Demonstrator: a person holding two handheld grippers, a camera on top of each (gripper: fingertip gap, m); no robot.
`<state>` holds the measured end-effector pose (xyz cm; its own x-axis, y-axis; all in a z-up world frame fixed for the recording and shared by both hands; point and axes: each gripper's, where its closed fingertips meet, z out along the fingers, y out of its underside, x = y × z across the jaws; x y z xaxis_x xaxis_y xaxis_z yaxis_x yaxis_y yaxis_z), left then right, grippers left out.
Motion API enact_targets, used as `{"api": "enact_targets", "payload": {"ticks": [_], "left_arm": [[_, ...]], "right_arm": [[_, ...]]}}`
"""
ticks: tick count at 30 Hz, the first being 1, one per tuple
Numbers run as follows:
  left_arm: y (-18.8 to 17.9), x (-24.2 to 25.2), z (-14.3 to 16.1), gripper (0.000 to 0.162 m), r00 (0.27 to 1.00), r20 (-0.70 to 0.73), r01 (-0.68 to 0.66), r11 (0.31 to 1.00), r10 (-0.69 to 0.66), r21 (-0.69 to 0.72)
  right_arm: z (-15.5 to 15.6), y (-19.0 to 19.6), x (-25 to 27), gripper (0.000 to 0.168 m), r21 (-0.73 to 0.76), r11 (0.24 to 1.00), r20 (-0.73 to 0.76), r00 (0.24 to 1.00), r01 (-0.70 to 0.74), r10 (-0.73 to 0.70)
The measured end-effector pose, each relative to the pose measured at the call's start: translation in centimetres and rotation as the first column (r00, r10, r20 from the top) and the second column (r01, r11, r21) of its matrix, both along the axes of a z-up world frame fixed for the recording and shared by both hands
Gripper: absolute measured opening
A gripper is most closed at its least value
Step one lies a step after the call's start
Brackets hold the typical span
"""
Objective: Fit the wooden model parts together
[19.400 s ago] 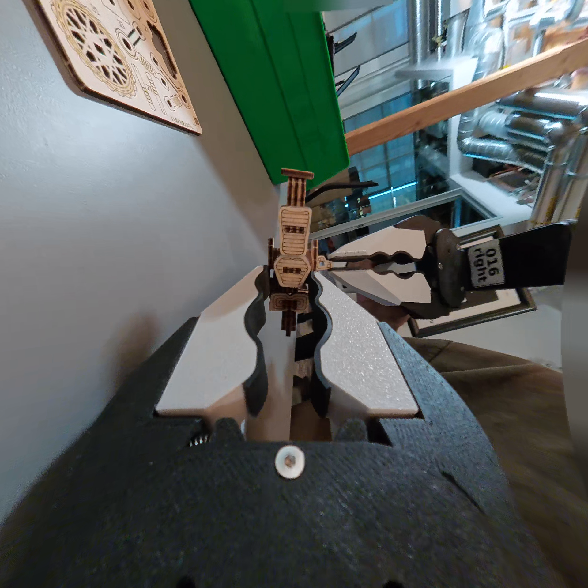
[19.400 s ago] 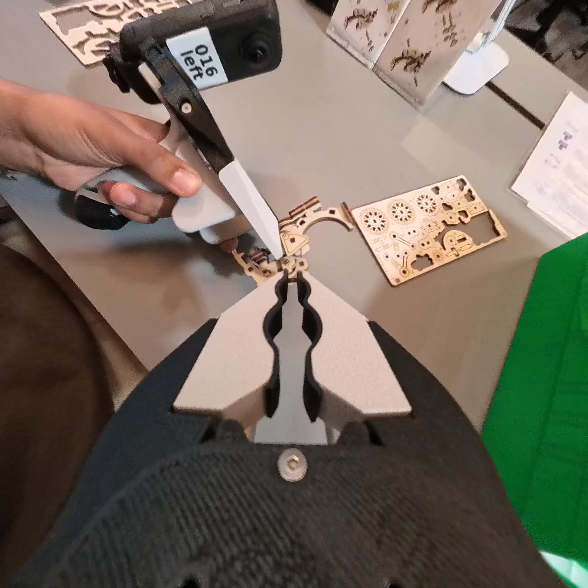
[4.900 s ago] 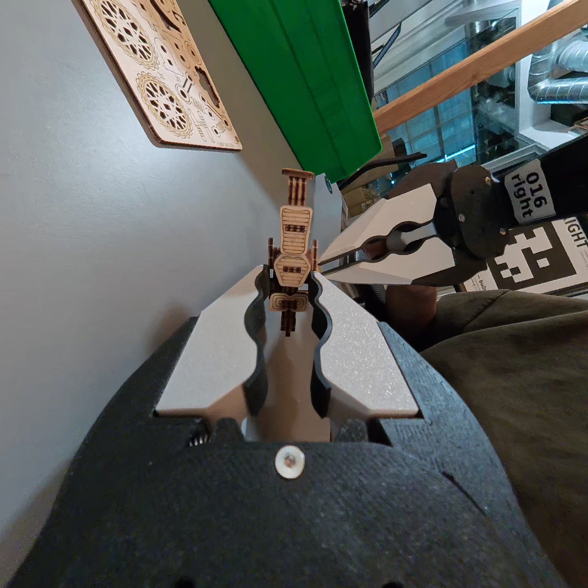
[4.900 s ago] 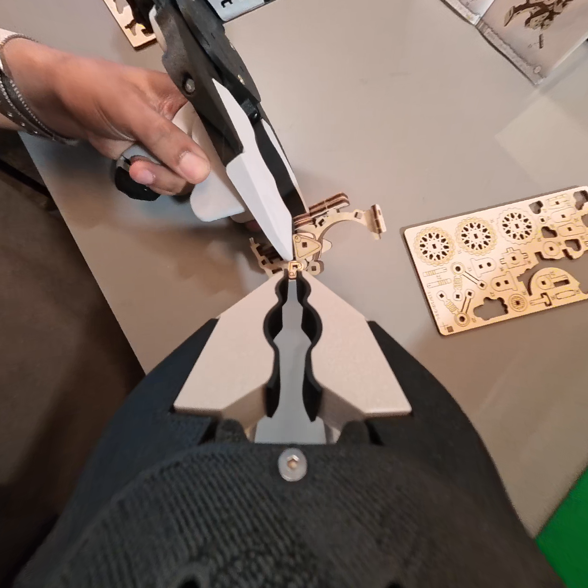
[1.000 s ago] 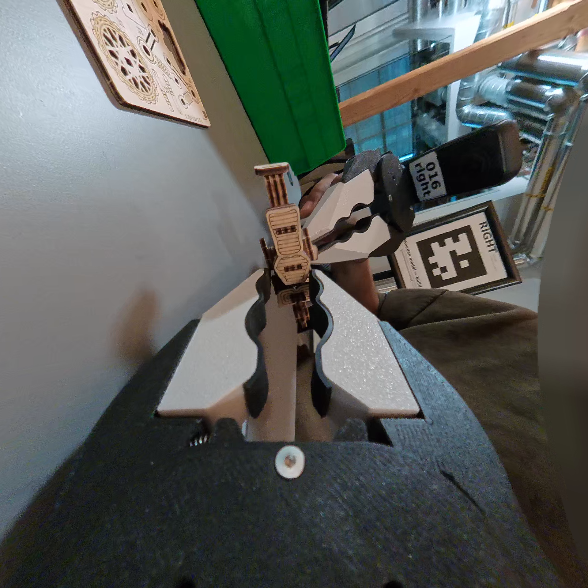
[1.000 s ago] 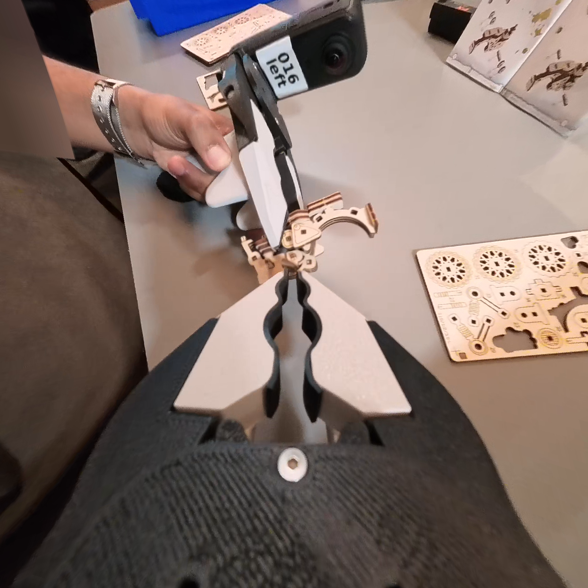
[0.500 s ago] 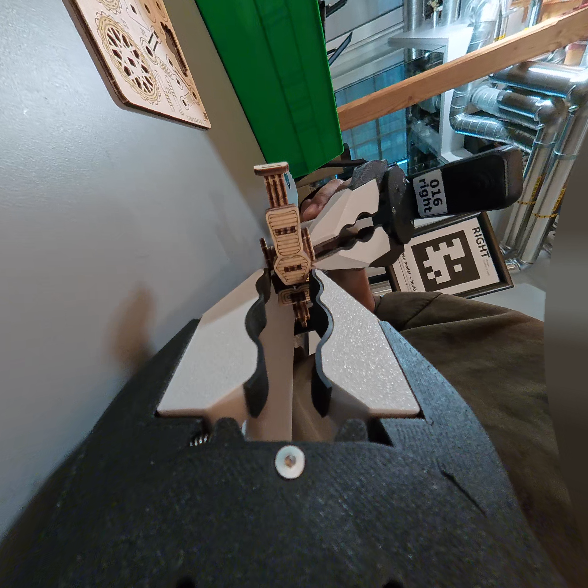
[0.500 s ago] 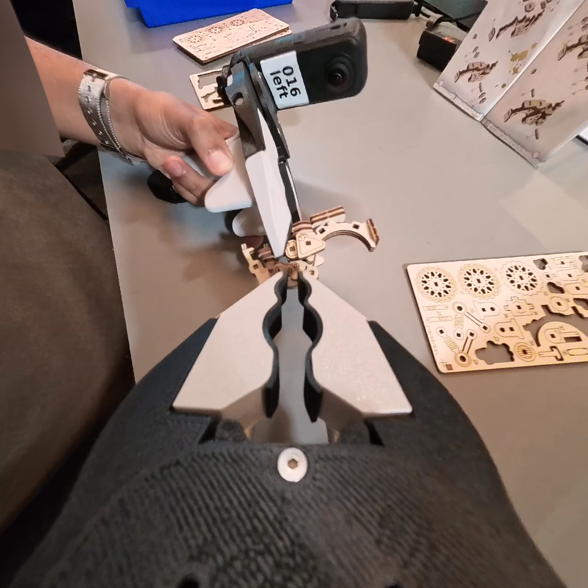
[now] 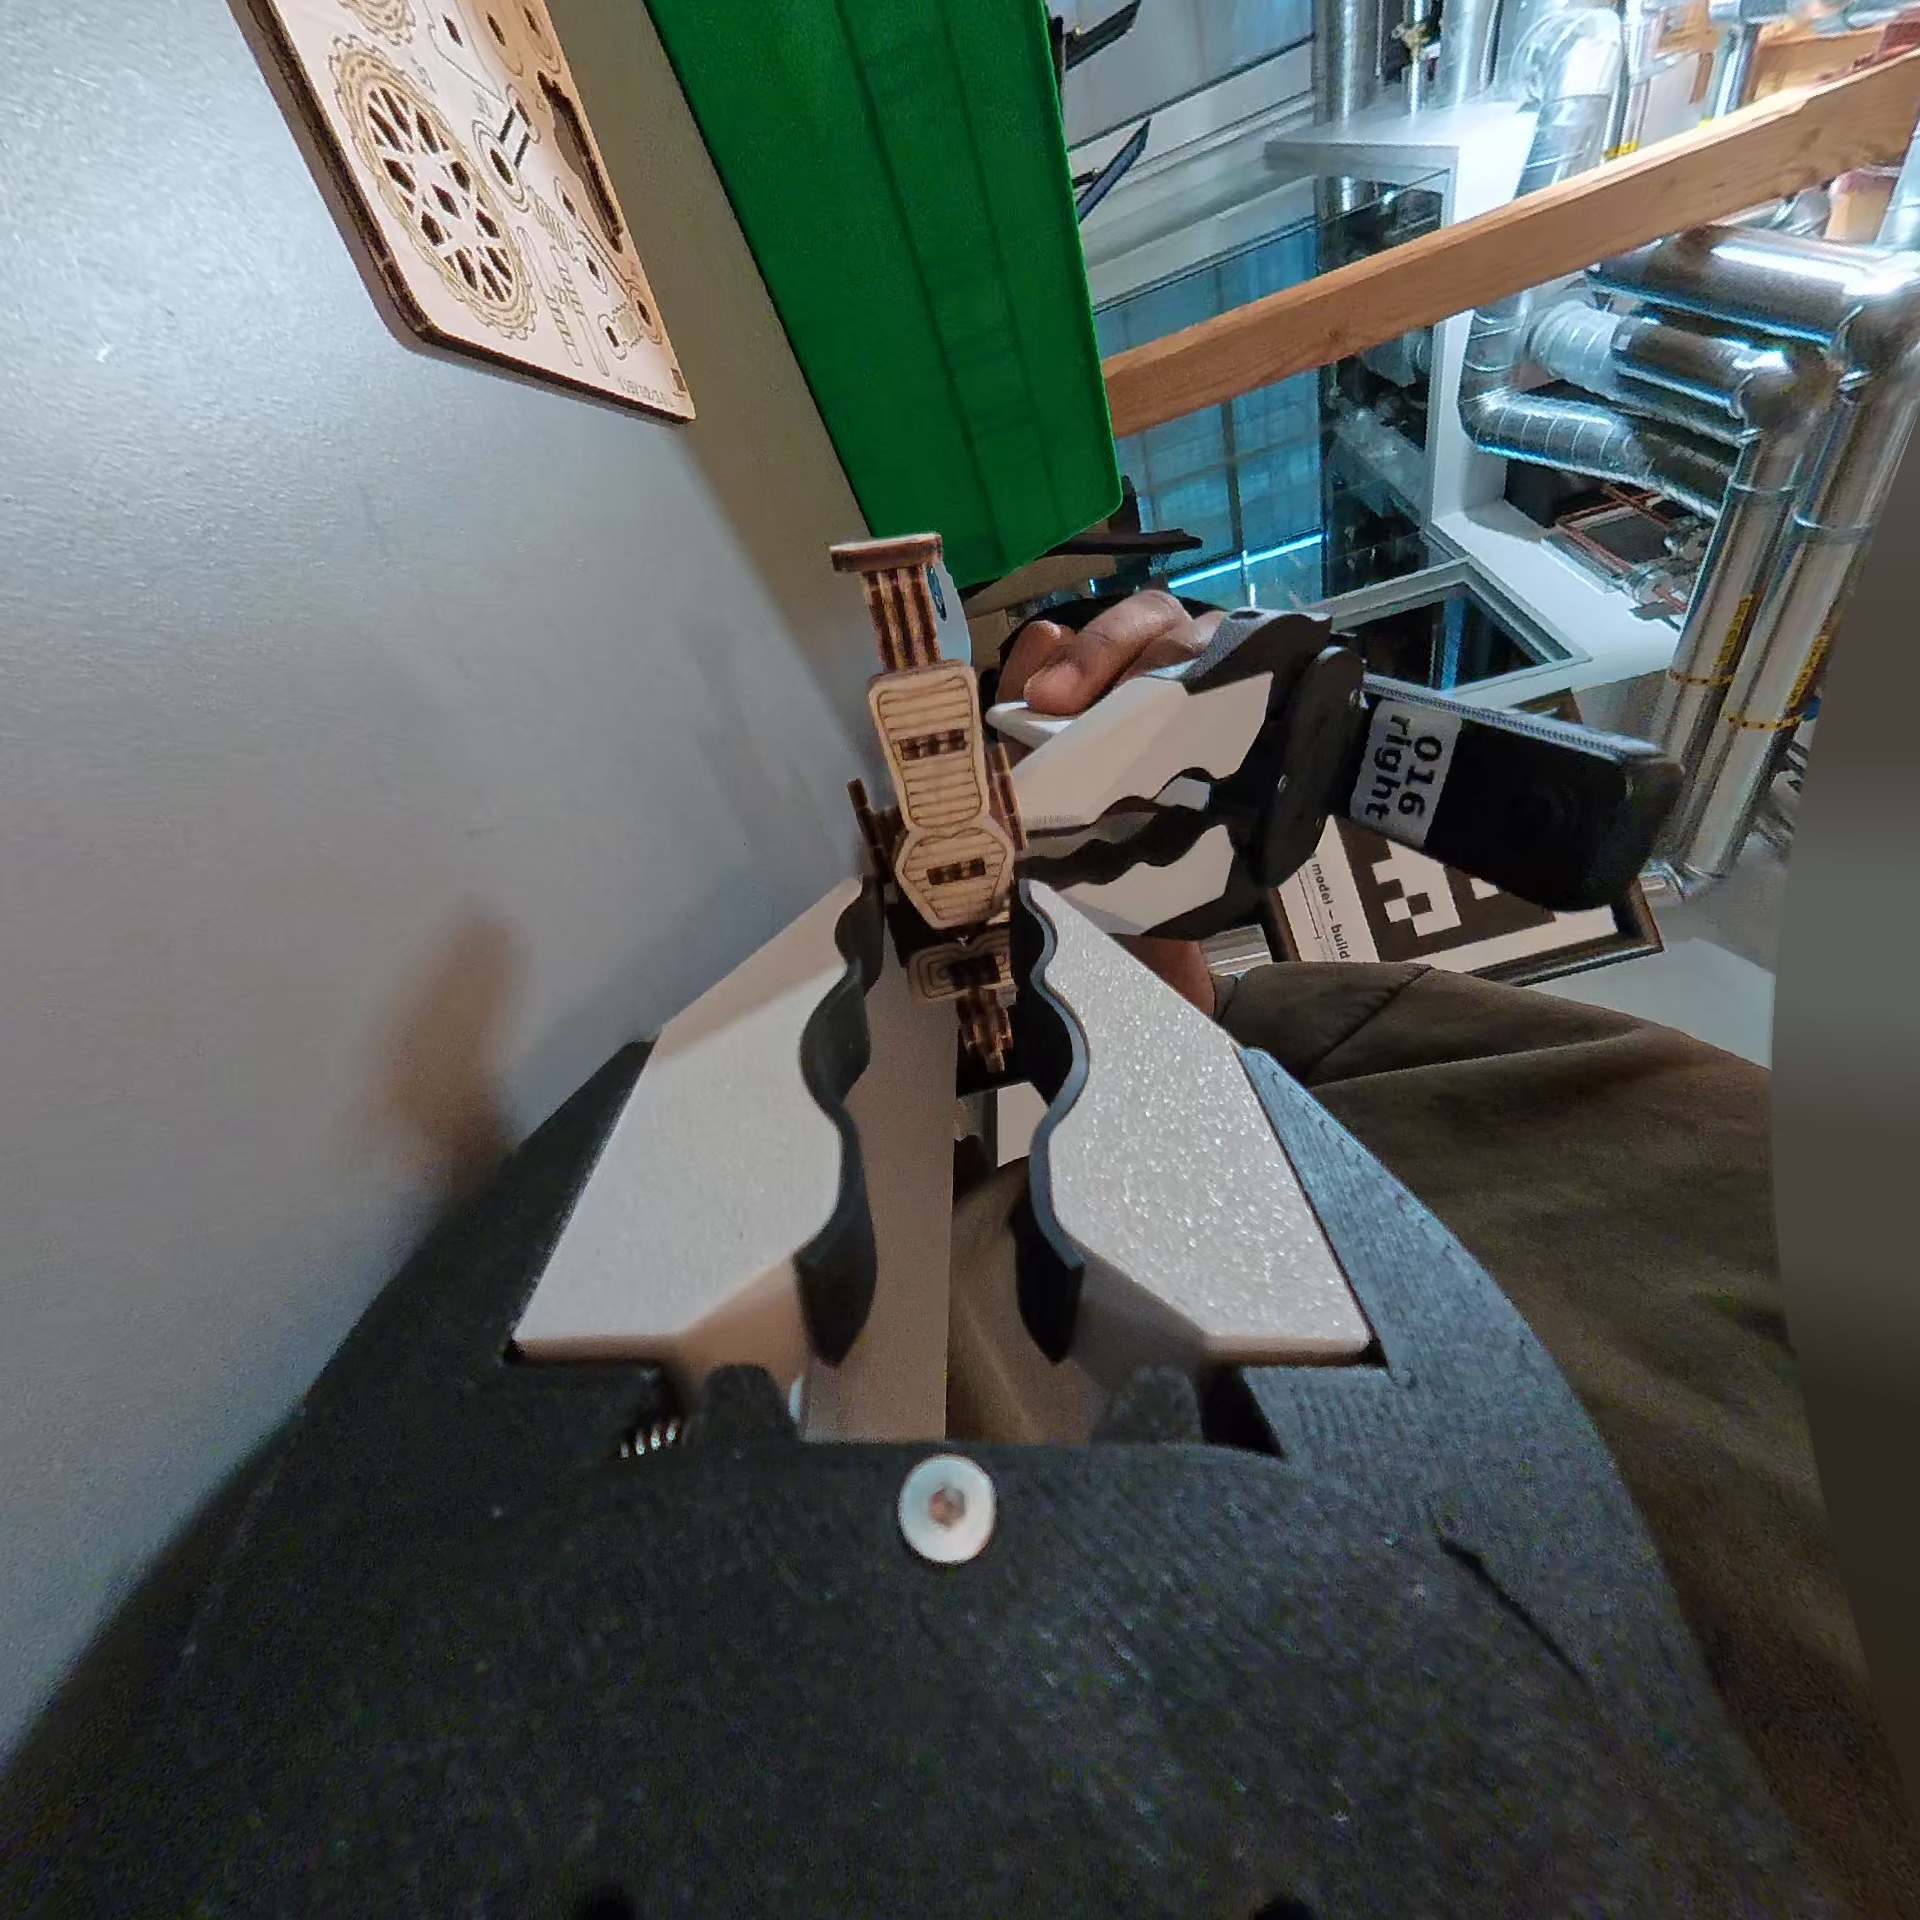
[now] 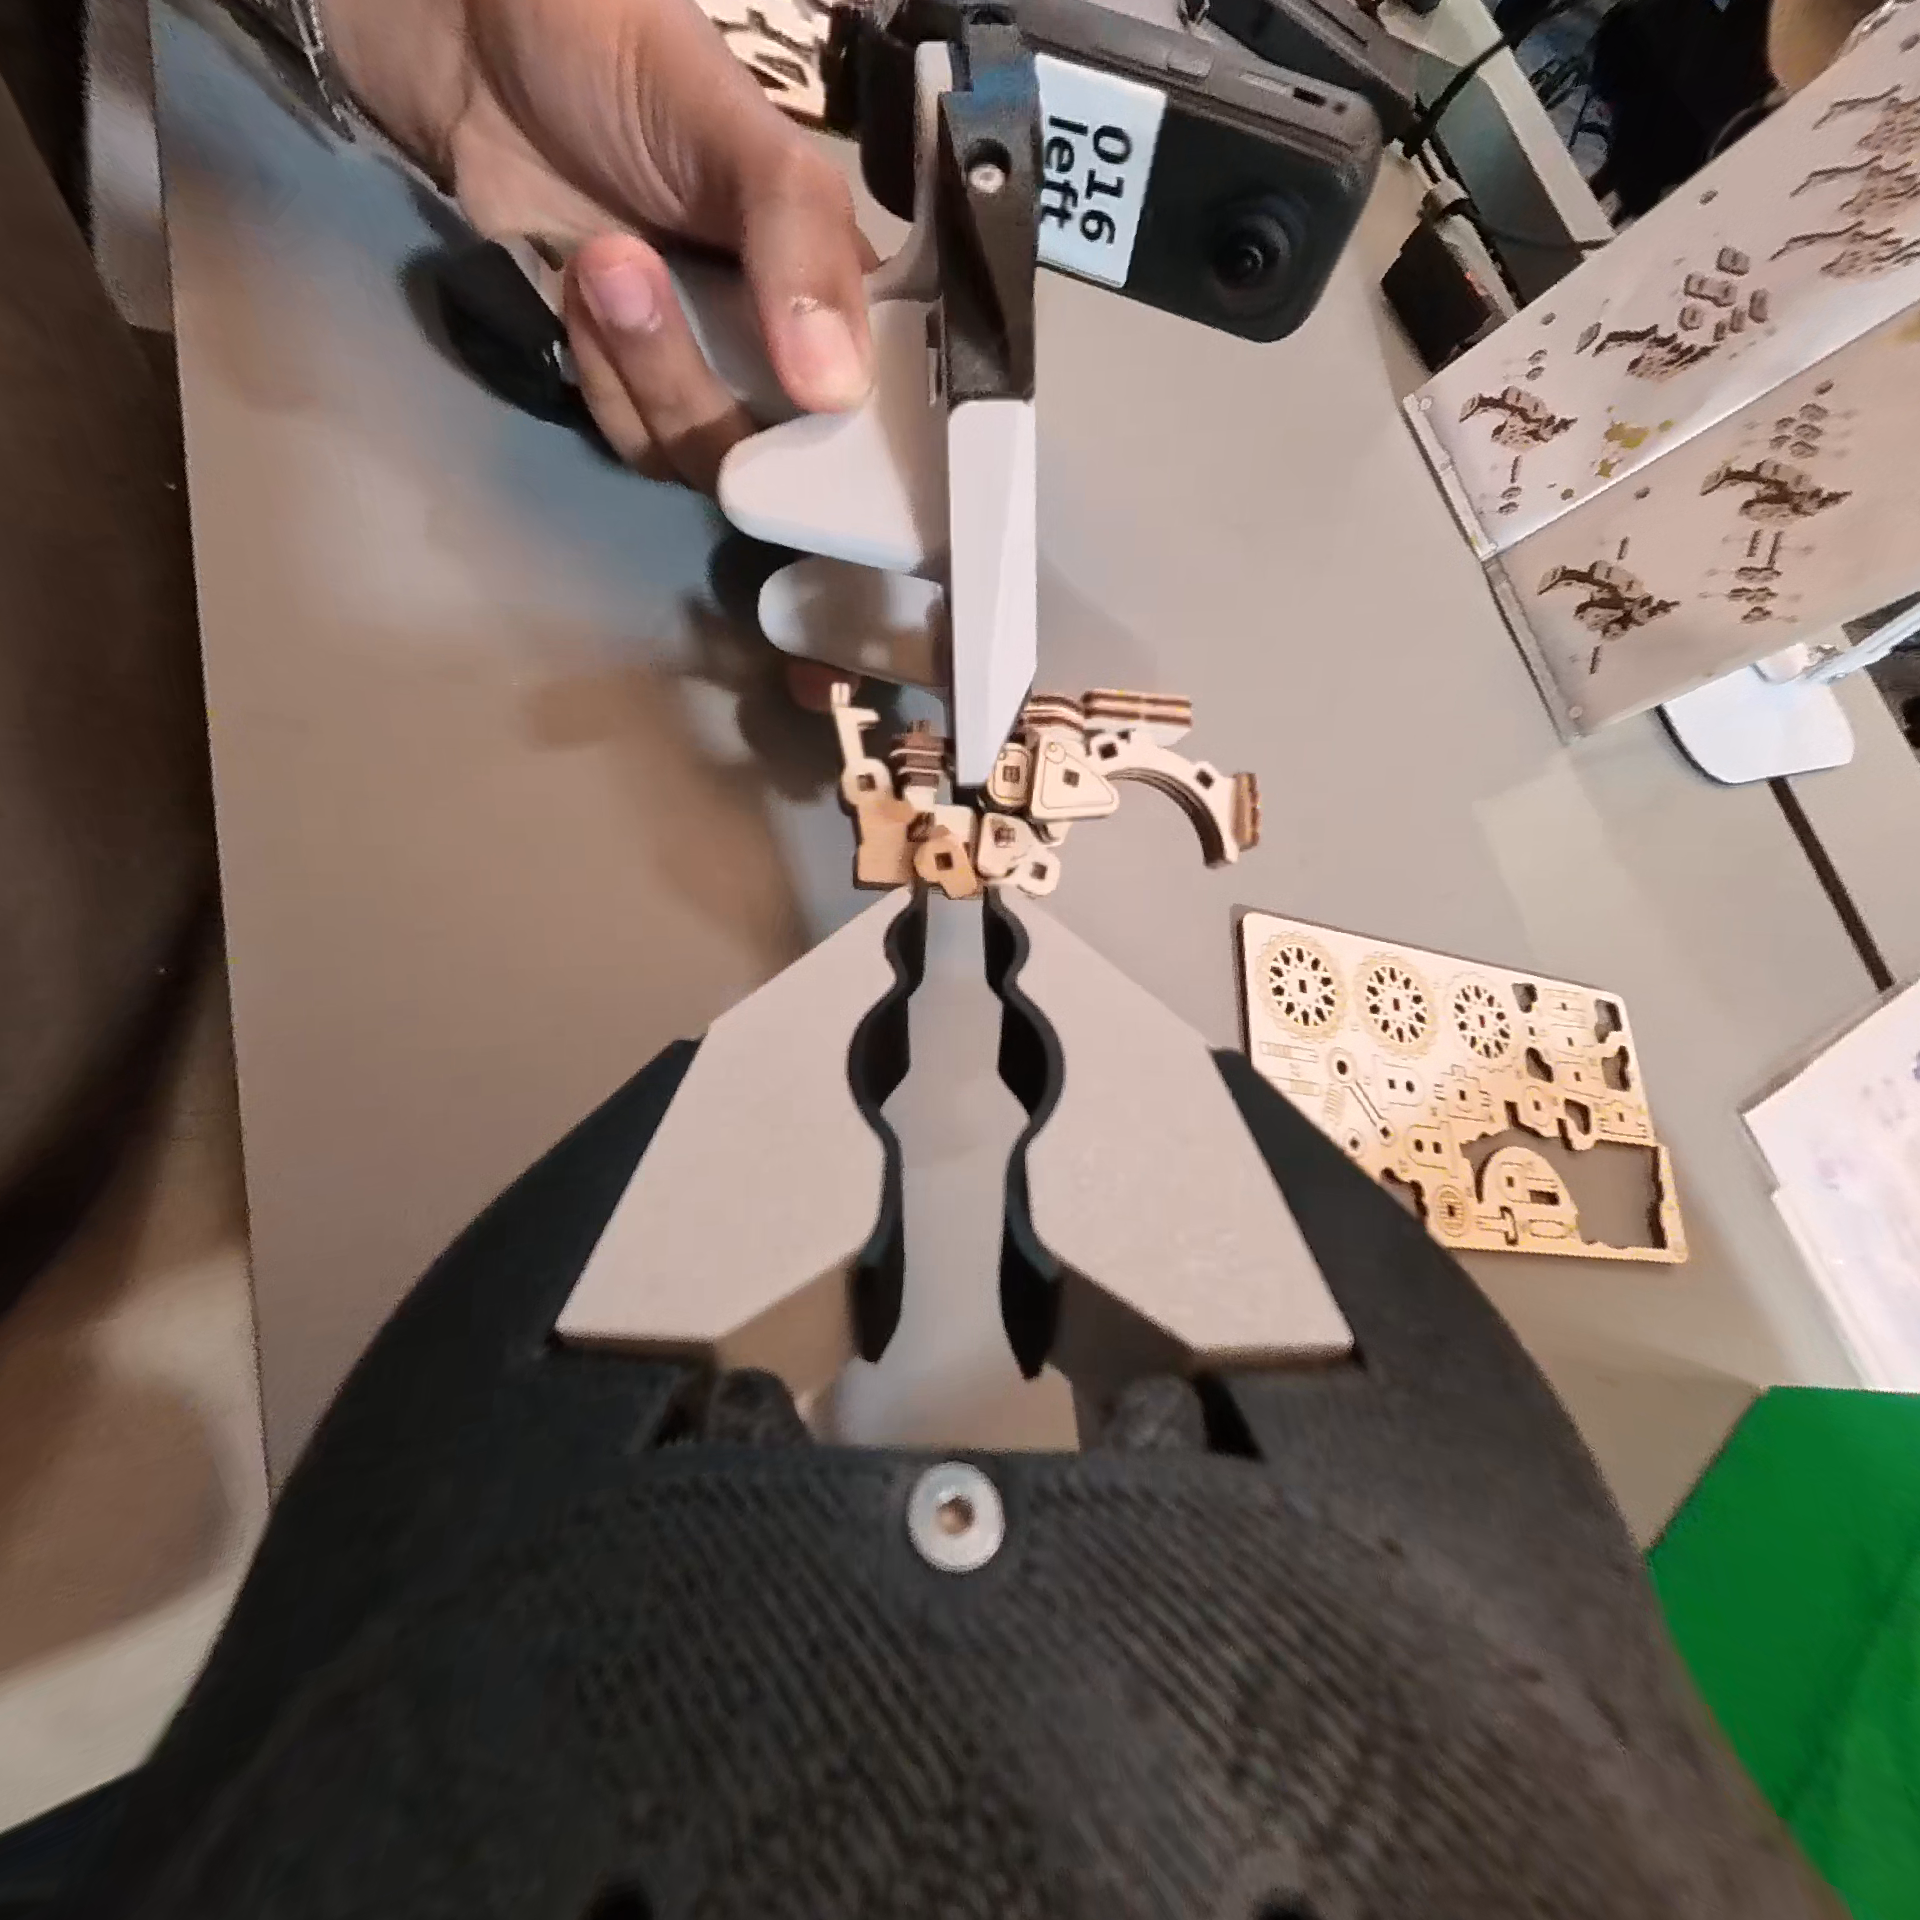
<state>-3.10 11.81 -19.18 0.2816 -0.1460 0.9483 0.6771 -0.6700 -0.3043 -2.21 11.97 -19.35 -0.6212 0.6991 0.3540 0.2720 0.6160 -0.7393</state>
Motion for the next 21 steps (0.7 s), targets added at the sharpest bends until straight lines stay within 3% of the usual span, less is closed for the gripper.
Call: {"api": "enact_targets", "payload": {"ticks": [21], "left_arm": [[-0.05, 0.06, -0.18, 0.022, 1.0, -0.015, 0.005, 1.0, -0.005, -0.007]], "right_arm": [[-0.36, -0.19, 0.56, 0.004, 0.001, 0.999, 0.026, 0.999, -0.032, 0.032]]}}
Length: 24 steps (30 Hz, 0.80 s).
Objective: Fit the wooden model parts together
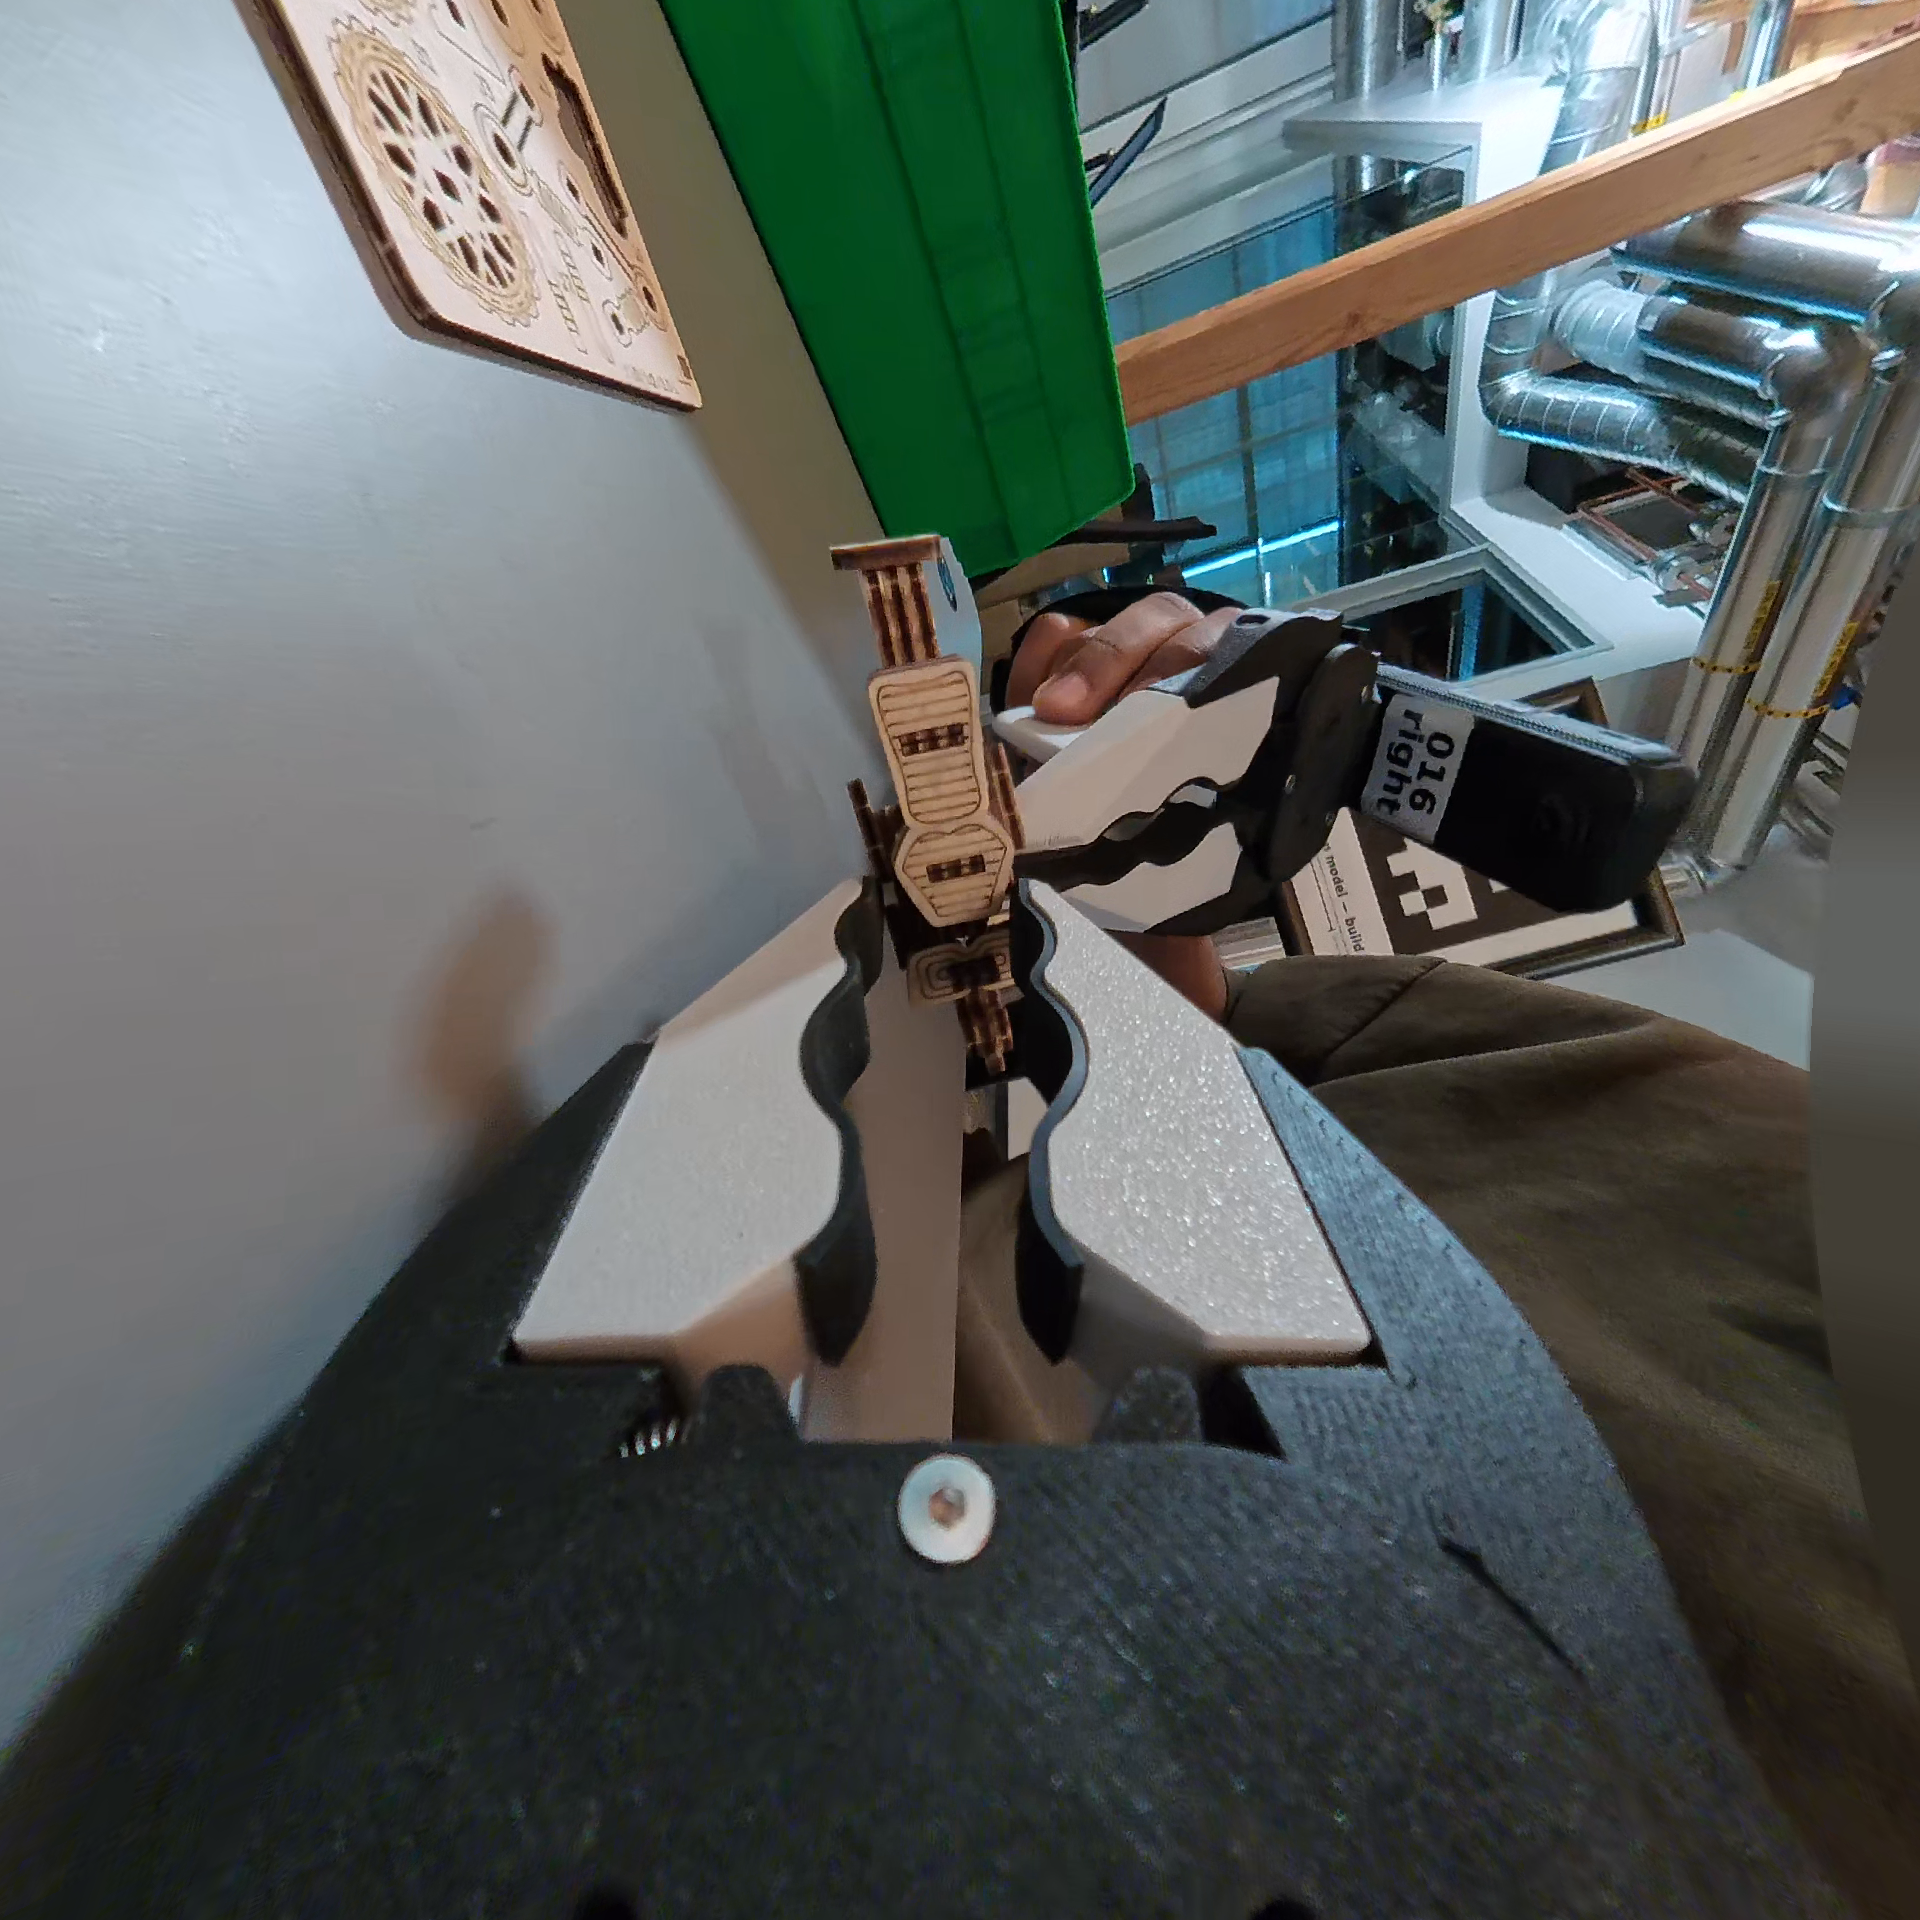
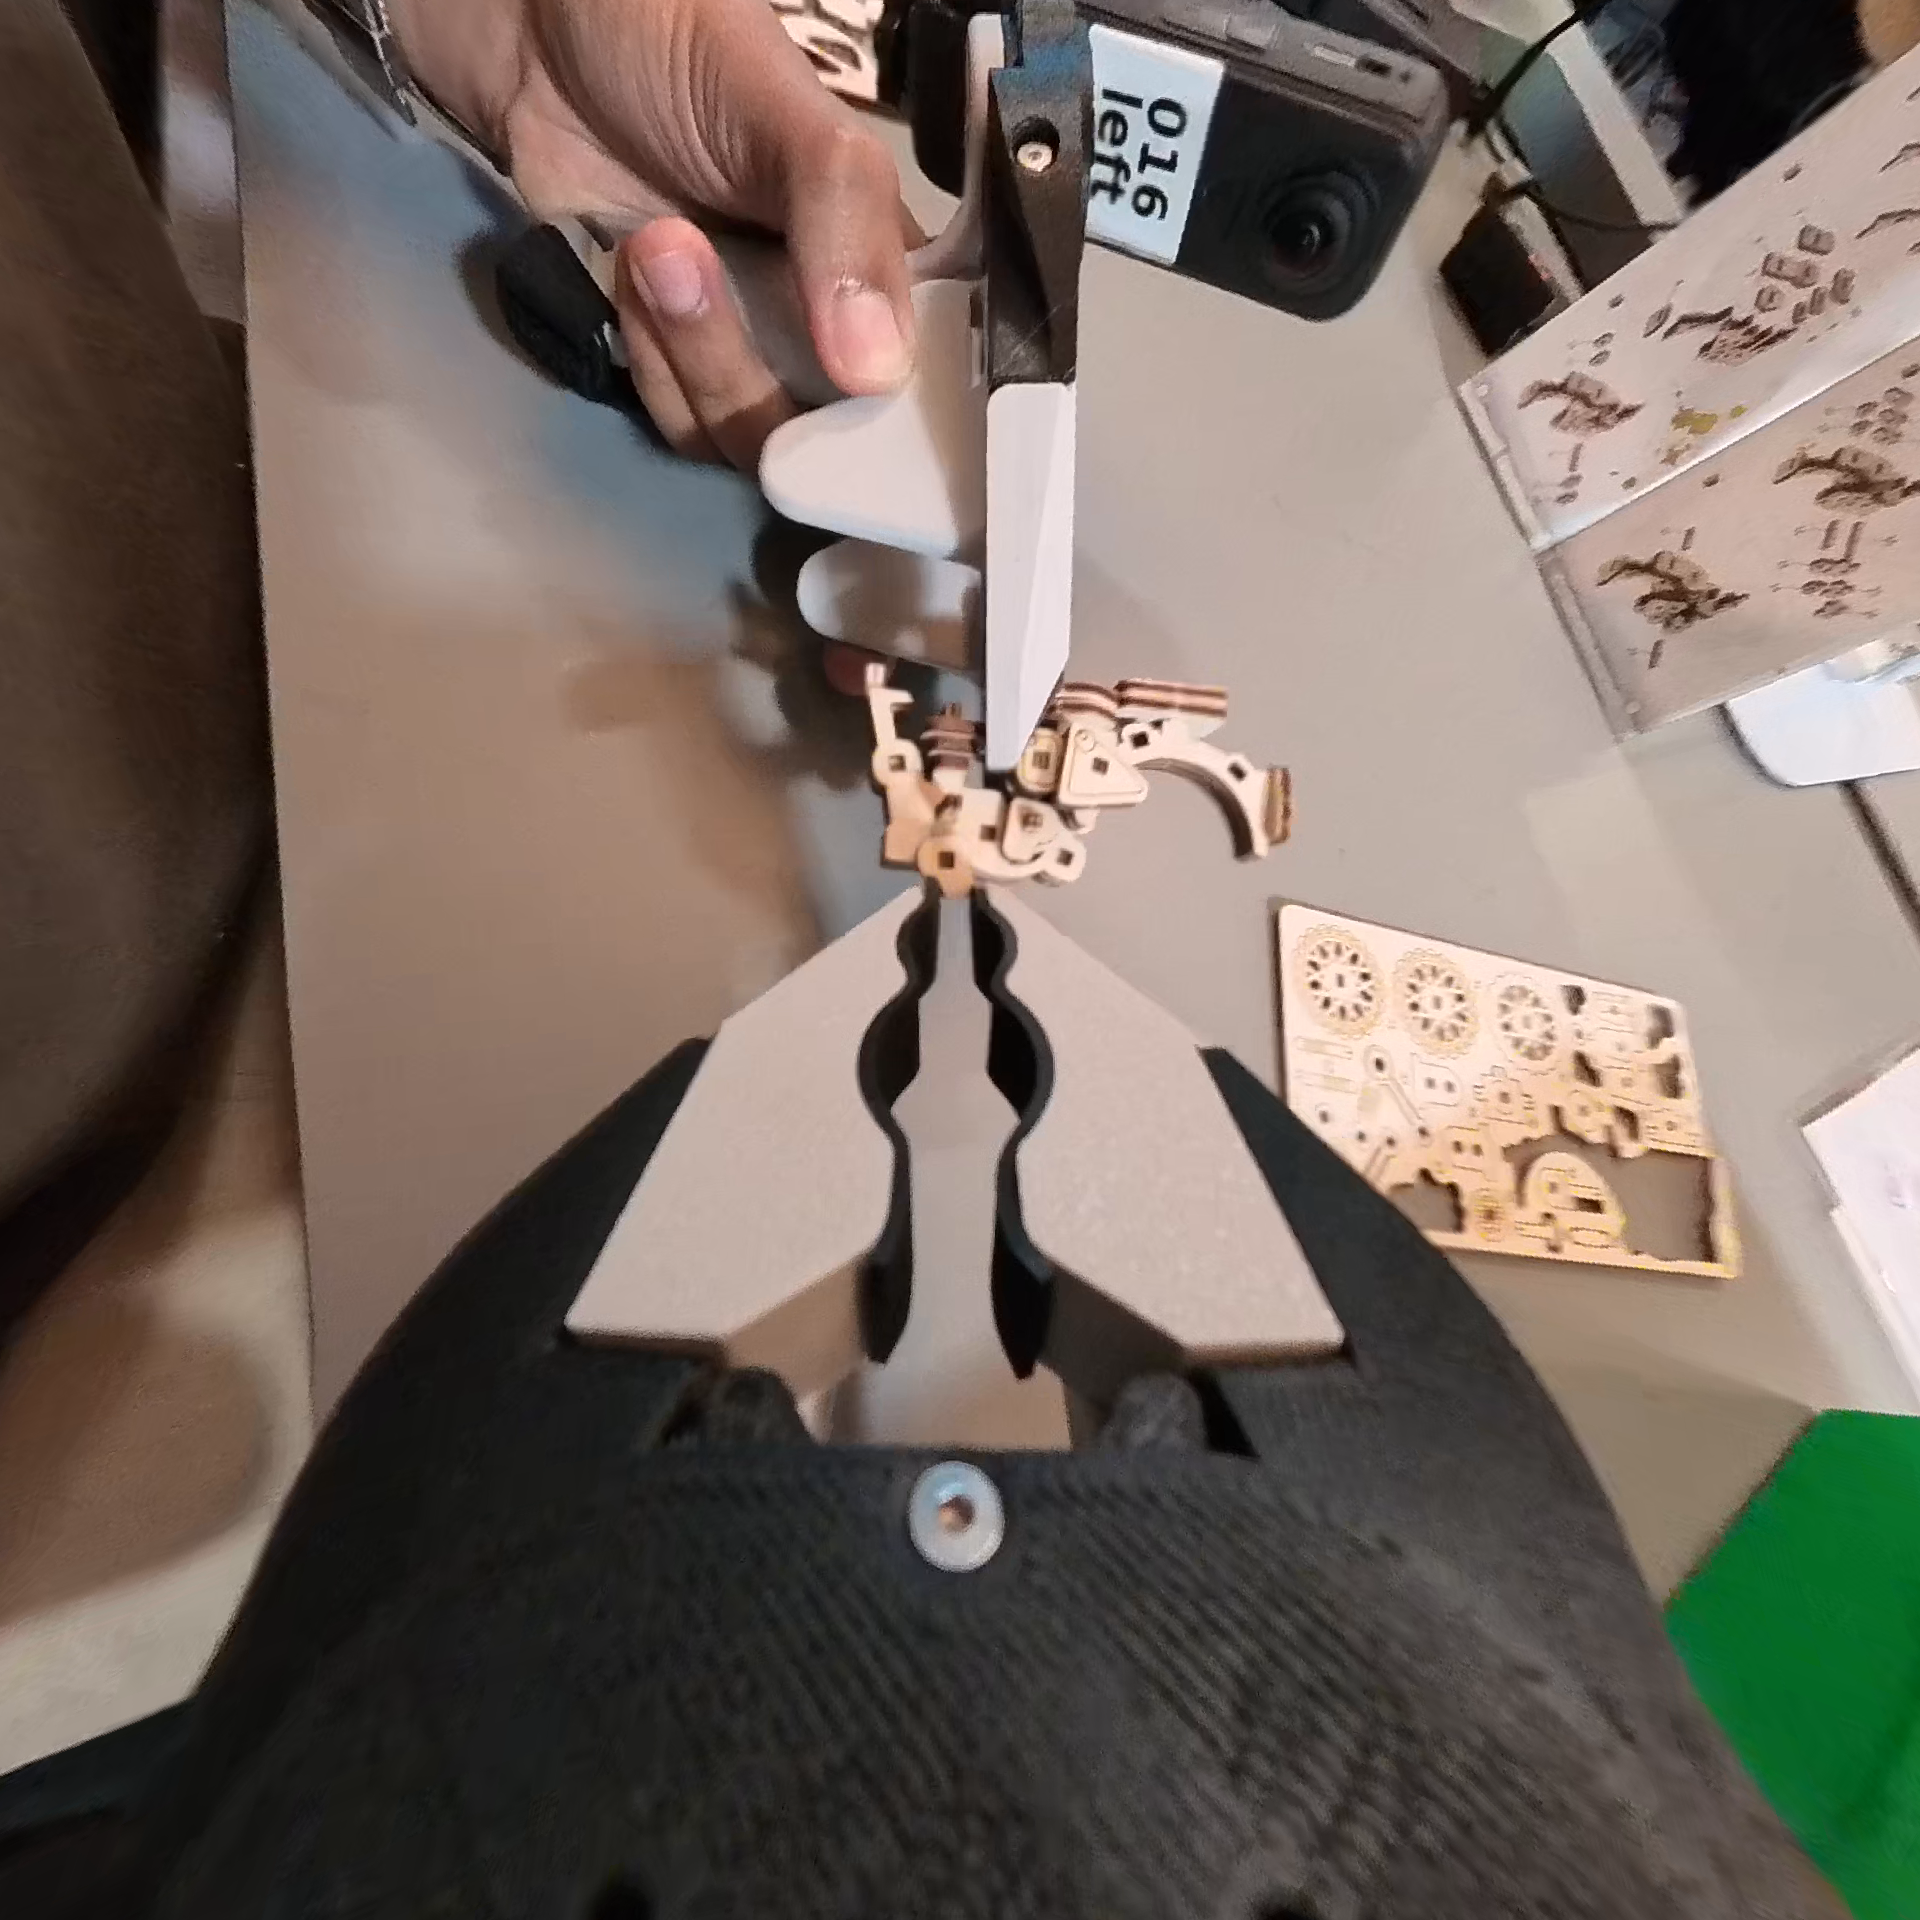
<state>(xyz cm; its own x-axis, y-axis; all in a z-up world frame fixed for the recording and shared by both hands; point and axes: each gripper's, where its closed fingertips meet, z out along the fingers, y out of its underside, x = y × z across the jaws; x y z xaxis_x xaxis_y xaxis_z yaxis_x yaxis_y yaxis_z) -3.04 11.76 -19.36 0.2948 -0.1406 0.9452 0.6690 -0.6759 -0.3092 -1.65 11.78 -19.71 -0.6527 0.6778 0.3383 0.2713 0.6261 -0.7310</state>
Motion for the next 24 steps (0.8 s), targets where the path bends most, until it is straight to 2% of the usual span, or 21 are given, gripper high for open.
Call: {"api": "enact_targets", "payload": {"ticks": [3, 5, 6, 8, 11, 14, 16, 20, 24], "left_arm": [[0.2, -0.7, -0.4, 0.022, 0.996, -0.075, -0.04, 0.999, 0.04, -0.001], [0.3, -1.4, -1.0, 0.022, 0.981, -0.181, -0.071, 0.997, 0.07, -0.001], [0.4, -1.8, -1.3, 0.022, 0.97, -0.229, -0.083, 0.997, 0.081, 0.0], [0.4, -2.1, -1.4, 0.022, 0.958, -0.273, -0.092, 0.996, 0.091, 0.009], [0.4, -2.2, -1.3, 0.023, 0.962, -0.256, -0.098, 0.995, 0.097, 0.009], [0.4, -2.3, -1.2, 0.023, 0.965, -0.243, -0.101, 0.995, 0.1, 0.008], [0.4, -2.2, -1.2, 0.023, 0.966, -0.241, -0.095, 0.995, 0.095, 0.011], [0.3, -1.8, -1.3, 0.022, 0.961, -0.267, -0.075, 0.997, 0.076, 0.015], [0.2, -1.5, -1.4, 0.023, 0.951, -0.305, -0.051, 0.999, 0.054, 0.018]], "right_arm": [[-1.3, -0.5, 1.1, 0.004, -0.172, 0.985, 0.176, 0.984, -0.002, 0.033], [-3.1, -0.2, 1.9, 0.004, -0.286, 0.953, 0.378, 0.926, 0.1, 0.016], [-3.8, 0.1, 2.1, 0.004, -0.331, 0.928, 0.469, 0.883, 0.17, 0.006], [-3.2, 0.0, 2.0, 0.004, -0.48, 0.835, 0.552, 0.832, 0.27, 0.049], [-2.1, 0.8, 1.6, 0.004, -0.576, 0.744, 0.562, 0.825, 0.337, 0.061], [-2.7, 1.4, 1.5, 0.004, -0.574, 0.711, 0.608, 0.793, 0.406, 0.038], [-2.7, 0.9, 1.6, 0.004, -0.603, 0.679, 0.622, 0.78, 0.419, 0.07], [-0.5, 0.2, 0.7, 0.004, -0.722, 0.547, 0.578, 0.804, 0.423, 0.141], [-0.1, 0.8, 0.4, 0.004, -0.741, 0.512, 0.564, 0.816, 0.434, 0.125]]}}
